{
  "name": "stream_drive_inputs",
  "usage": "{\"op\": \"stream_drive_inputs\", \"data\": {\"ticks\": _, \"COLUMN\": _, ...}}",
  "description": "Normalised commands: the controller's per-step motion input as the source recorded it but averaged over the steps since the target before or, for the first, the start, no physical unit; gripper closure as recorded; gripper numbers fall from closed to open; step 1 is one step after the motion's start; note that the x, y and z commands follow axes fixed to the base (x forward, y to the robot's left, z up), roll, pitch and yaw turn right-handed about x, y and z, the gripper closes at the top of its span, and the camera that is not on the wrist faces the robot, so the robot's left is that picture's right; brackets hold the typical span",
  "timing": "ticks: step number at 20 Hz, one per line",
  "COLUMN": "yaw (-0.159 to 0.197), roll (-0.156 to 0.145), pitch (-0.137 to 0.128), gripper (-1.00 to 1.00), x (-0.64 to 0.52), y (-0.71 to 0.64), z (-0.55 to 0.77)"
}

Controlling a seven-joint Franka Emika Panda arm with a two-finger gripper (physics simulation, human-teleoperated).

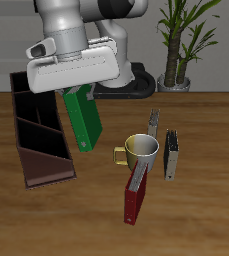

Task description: Place the green book into the right desk caddy's right compartment

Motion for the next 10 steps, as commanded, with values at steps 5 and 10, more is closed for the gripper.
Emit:
{"op": "stream_drive_inputs", "data": {"ticks": 5, "yaw": 0.099, "roll": -0.01, "pitch": -0.094, "gripper": 1.0, "x": -0.49, "y": -0.03, "z": 0.11}}
{"op": "stream_drive_inputs", "data": {"ticks": 10, "yaw": 0.058, "roll": -0.073, "pitch": -0.067, "gripper": 1.0, "x": -0.55, "y": -0.21, "z": 0.08}}
